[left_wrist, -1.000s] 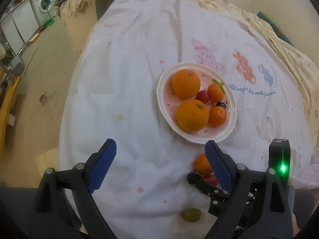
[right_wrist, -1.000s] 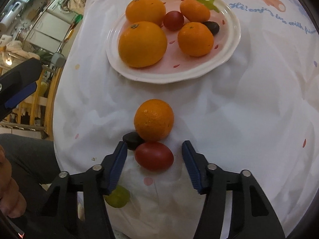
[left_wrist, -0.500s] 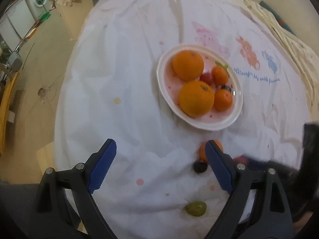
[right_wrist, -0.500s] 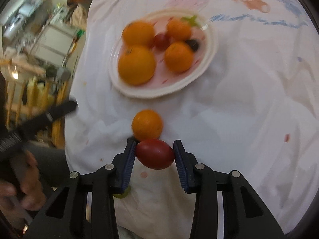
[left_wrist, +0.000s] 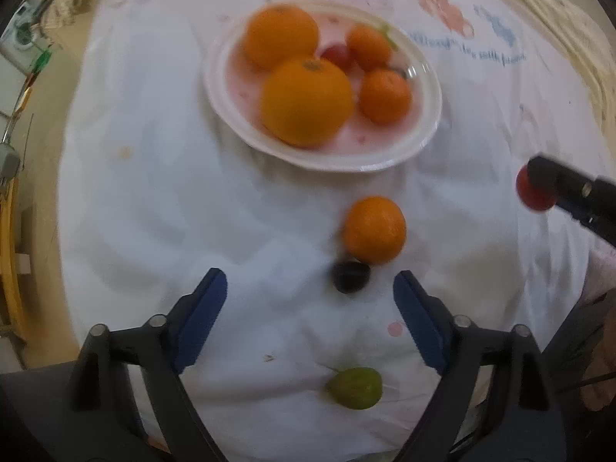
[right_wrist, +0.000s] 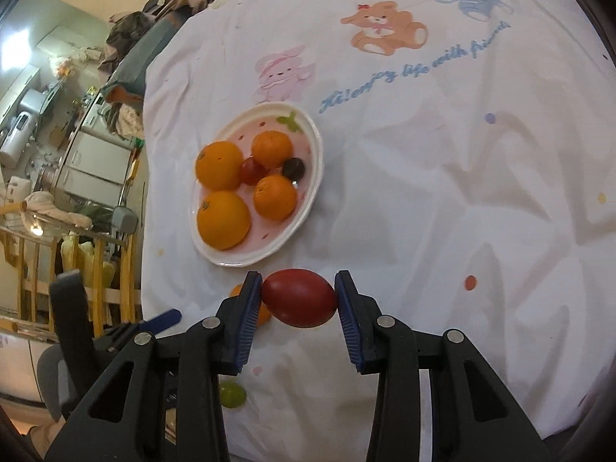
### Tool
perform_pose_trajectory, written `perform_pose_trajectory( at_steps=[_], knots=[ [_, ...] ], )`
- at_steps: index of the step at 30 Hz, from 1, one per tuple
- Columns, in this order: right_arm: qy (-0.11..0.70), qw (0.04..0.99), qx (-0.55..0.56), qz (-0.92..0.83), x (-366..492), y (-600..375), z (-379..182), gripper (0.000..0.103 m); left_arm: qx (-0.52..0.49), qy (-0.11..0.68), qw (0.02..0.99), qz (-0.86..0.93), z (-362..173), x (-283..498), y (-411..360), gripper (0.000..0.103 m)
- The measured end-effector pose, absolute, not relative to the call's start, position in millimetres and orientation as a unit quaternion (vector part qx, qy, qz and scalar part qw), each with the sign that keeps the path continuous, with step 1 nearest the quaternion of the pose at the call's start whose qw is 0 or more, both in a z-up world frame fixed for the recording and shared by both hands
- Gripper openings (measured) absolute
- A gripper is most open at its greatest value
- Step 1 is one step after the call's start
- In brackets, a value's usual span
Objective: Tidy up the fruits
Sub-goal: 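Hold the tomato in the right tool while the left tool grasps a dark plum, then carry the plum with the left tool and the tomato with the right tool over the plate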
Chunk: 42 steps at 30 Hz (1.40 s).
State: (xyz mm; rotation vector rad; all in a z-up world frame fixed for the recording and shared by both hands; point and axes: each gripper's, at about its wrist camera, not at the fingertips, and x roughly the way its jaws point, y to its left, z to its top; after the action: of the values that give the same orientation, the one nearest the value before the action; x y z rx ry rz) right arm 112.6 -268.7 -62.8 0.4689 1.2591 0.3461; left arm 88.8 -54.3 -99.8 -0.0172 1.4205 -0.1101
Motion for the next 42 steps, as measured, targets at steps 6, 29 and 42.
perform_pose_trajectory(
  at_steps=[6, 29, 42],
  knots=[
    [0.576, 0.771, 0.222, 0.157, 112.5, -278.3, -59.7, 0.041, 0.017, 0.669, 0.741, -0.053, -115.5, 91.1, -68.3, 0.062],
    [0.574, 0.773, 0.216, 0.163, 115.6, -265.9, -55.4, 0.041, 0.004, 0.646, 0.759, -0.080, -80.9, 66.3, -57.7, 0.019],
    [0.540, 0.788, 0.232, 0.183, 121.1, -267.3, -32.7, 0.041, -0.038, 0.584, 0.811, -0.007, -33.0, 89.5, -2.9, 0.019]
  ],
)
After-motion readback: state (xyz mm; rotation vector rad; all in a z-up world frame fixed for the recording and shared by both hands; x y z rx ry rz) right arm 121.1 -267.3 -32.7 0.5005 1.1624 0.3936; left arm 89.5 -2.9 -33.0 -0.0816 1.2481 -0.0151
